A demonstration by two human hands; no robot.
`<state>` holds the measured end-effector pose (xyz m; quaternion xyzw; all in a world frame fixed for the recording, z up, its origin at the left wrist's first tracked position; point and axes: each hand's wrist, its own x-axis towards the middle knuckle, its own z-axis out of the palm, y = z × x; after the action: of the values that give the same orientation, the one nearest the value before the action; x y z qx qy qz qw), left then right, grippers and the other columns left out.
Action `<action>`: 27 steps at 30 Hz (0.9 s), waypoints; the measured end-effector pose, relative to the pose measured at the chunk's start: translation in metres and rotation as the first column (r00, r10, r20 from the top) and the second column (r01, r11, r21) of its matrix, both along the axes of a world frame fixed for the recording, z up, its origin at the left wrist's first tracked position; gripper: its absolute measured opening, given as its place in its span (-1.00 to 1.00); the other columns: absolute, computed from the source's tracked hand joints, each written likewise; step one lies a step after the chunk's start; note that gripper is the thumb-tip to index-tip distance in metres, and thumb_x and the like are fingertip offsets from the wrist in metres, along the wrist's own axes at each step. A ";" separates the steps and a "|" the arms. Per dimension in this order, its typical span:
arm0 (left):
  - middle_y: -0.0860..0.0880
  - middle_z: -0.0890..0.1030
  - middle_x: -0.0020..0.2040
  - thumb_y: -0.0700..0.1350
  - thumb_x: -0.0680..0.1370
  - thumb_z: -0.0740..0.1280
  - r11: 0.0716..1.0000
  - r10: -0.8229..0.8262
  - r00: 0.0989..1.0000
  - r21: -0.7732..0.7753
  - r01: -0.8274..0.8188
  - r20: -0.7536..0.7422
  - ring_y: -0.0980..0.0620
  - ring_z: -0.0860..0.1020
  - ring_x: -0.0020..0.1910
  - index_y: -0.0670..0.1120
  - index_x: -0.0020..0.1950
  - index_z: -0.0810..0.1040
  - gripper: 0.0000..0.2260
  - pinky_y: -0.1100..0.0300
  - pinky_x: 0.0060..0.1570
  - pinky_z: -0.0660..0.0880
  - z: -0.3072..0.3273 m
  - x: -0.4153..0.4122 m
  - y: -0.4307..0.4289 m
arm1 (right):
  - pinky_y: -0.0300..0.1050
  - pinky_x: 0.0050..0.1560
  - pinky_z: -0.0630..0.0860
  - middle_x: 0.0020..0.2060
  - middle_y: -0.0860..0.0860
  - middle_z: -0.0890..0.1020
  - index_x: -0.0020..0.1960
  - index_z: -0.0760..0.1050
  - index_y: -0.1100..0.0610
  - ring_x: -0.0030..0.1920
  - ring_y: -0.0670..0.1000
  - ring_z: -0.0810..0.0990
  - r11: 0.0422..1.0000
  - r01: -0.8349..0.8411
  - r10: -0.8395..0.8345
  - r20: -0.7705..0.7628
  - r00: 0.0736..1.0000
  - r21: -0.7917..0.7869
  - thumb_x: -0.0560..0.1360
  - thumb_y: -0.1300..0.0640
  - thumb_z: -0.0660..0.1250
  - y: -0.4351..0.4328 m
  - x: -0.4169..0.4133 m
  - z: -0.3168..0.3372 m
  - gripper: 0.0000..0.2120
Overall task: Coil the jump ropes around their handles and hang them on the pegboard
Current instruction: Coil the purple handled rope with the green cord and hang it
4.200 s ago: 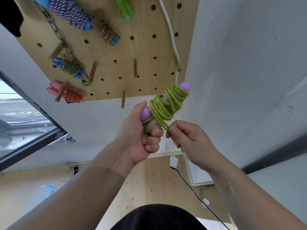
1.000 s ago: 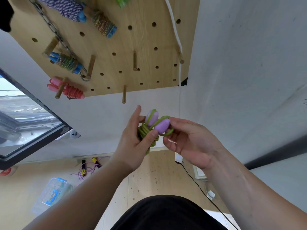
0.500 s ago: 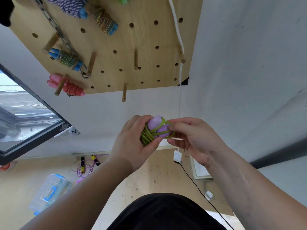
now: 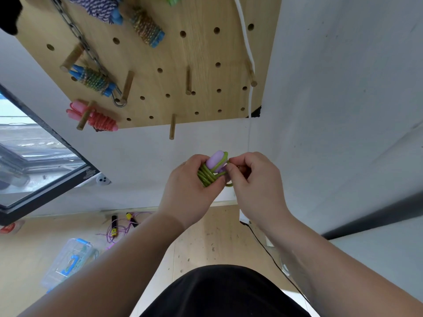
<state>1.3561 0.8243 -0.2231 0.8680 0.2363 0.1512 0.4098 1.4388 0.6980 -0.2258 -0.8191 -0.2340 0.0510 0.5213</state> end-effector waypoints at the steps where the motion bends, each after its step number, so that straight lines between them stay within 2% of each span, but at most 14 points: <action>1: 0.11 0.66 -0.15 0.02 0.51 0.47 0.996 -0.004 1.000 -0.085 0.004 0.000 0.13 0.62 -0.16 0.09 0.07 0.56 -0.82 0.10 -0.15 0.58 0.001 0.000 0.000 | -0.36 -0.20 0.40 -0.20 -0.07 0.58 -0.12 0.62 0.07 -0.16 -0.10 0.55 1.000 -0.006 0.006 0.065 0.998 0.002 0.56 0.16 0.40 -0.001 -0.001 -0.002 -0.92; 3: 0.10 0.68 -0.17 -0.02 0.54 0.44 0.971 -0.017 1.000 -0.237 0.021 0.019 0.12 0.64 -0.22 0.07 0.05 0.57 -0.88 0.13 -0.25 0.55 0.004 -0.001 0.000 | -0.37 -0.21 0.39 -0.22 -0.07 0.55 -0.14 0.62 0.09 -0.18 -0.08 0.54 1.000 -0.024 0.021 0.168 0.985 0.017 0.55 0.16 0.42 -0.003 -0.002 -0.005 -0.91; 5: 0.08 0.68 -0.14 0.01 0.59 0.39 0.940 -0.021 0.999 -0.341 0.036 0.050 0.12 0.64 -0.21 0.06 0.06 0.59 -0.93 0.20 -0.29 0.53 0.006 -0.001 0.001 | -0.35 -0.20 0.42 -0.23 -0.07 0.54 -0.16 0.63 0.08 -0.18 -0.07 0.56 0.996 -0.061 0.046 0.200 0.979 0.067 0.55 0.10 0.42 -0.006 -0.001 -0.007 -0.88; 8: 0.06 0.67 -0.13 0.14 0.63 0.31 0.921 -0.036 0.997 -0.385 0.061 0.073 0.11 0.62 -0.20 0.10 0.09 0.61 -0.83 0.25 -0.27 0.50 0.006 -0.002 -0.002 | -0.30 -0.09 0.43 -0.18 -0.08 0.50 -0.16 0.64 0.05 -0.09 -0.04 0.53 0.986 -0.134 0.114 0.195 0.974 0.096 0.58 0.00 0.30 -0.010 0.003 -0.006 -0.77; 10: 0.06 0.65 -0.16 0.21 0.63 0.27 0.932 -0.033 0.997 -0.359 0.058 0.076 0.13 0.58 -0.22 0.09 0.06 0.61 -0.76 0.26 -0.25 0.49 0.006 -0.003 -0.003 | -0.31 0.00 0.40 -0.11 -0.06 0.45 -0.18 0.62 0.04 -0.01 -0.05 0.50 0.985 -0.161 0.143 0.229 0.963 0.061 0.57 0.00 0.27 -0.011 0.005 -0.006 -0.77; 12: 0.06 0.65 -0.16 0.22 0.63 0.23 0.953 -0.040 0.995 -0.295 0.065 0.089 0.15 0.57 -0.23 0.07 0.06 0.59 -0.73 0.29 -0.26 0.50 0.007 -0.004 -0.005 | -0.34 0.06 0.42 -0.04 -0.05 0.46 -0.17 0.61 0.06 0.05 -0.07 0.51 0.974 -0.201 0.181 0.178 0.967 0.101 0.55 0.07 0.34 -0.011 0.006 -0.004 -0.85; 13: 0.06 0.65 -0.17 0.22 0.63 0.21 0.965 -0.039 0.994 -0.253 0.063 0.102 0.13 0.58 -0.22 0.05 0.06 0.59 -0.71 0.28 -0.26 0.50 0.008 -0.005 -0.006 | -0.27 0.06 0.48 -0.03 -0.05 0.49 -0.15 0.61 0.08 0.04 -0.05 0.54 0.964 -0.229 0.209 0.145 0.967 0.138 0.55 0.11 0.36 -0.011 0.006 -0.002 -0.88; 16: 0.05 0.65 -0.20 0.23 0.63 0.16 0.993 -0.016 0.992 -0.114 0.031 0.125 0.08 0.60 -0.21 0.02 0.06 0.57 -0.67 0.16 -0.22 0.54 0.010 -0.008 -0.007 | 0.02 -0.06 0.57 -0.16 -0.02 0.61 -0.12 0.60 0.10 -0.09 0.05 0.61 0.933 -0.284 0.272 0.085 0.959 0.220 0.55 0.20 0.39 -0.009 0.006 0.000 -0.92; 19: 0.05 0.66 -0.23 0.18 0.66 0.16 0.999 -0.037 0.992 -0.012 0.039 0.124 0.06 0.62 -0.22 0.02 0.07 0.54 -0.71 0.02 -0.20 0.56 0.010 -0.008 -0.004 | 0.06 -0.14 0.59 -0.26 -0.01 0.62 -0.14 0.59 0.07 -0.17 0.15 0.64 0.915 -0.286 0.287 0.039 0.957 0.283 0.53 0.14 0.40 -0.008 0.009 0.004 -0.93; 22: 0.06 0.64 -0.26 0.19 0.64 0.14 0.999 -0.039 0.988 -0.012 0.041 0.149 0.10 0.60 -0.22 0.01 0.03 0.54 -0.69 0.25 -0.26 0.51 0.013 -0.009 -0.003 | -0.06 -0.13 0.56 -0.22 -0.02 0.64 -0.11 0.63 0.12 -0.16 0.10 0.64 0.899 -0.361 0.335 0.141 0.932 0.250 0.56 0.09 0.38 -0.009 0.011 0.005 -0.87; 24: 0.10 0.61 -0.29 0.11 0.66 0.14 0.999 -0.035 0.988 -0.008 0.036 0.149 0.15 0.57 -0.24 0.01 -0.03 0.52 -0.74 0.39 -0.28 0.42 0.016 -0.009 -0.002 | -0.11 -0.10 0.55 -0.19 -0.01 0.65 -0.08 0.65 0.14 -0.14 0.06 0.62 0.892 -0.410 0.373 0.202 0.905 0.189 0.57 0.12 0.37 -0.008 0.013 0.004 -0.88; 27: 0.22 0.59 -0.27 0.02 0.68 0.18 0.998 -0.038 0.991 -0.048 0.044 0.127 0.19 0.55 -0.25 0.08 -0.12 0.50 -0.79 0.41 -0.27 0.40 0.018 -0.008 0.002 | -0.15 -0.05 0.54 -0.14 -0.03 0.66 0.00 0.66 0.13 -0.11 0.02 0.61 0.875 -0.470 0.440 0.216 0.872 0.112 0.57 0.16 0.40 -0.010 0.017 0.003 -0.93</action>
<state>1.3481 0.8264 -0.2047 0.8508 0.1956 0.1913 0.4487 1.4557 0.6883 -0.2229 -0.6969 -0.4711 0.0780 0.5352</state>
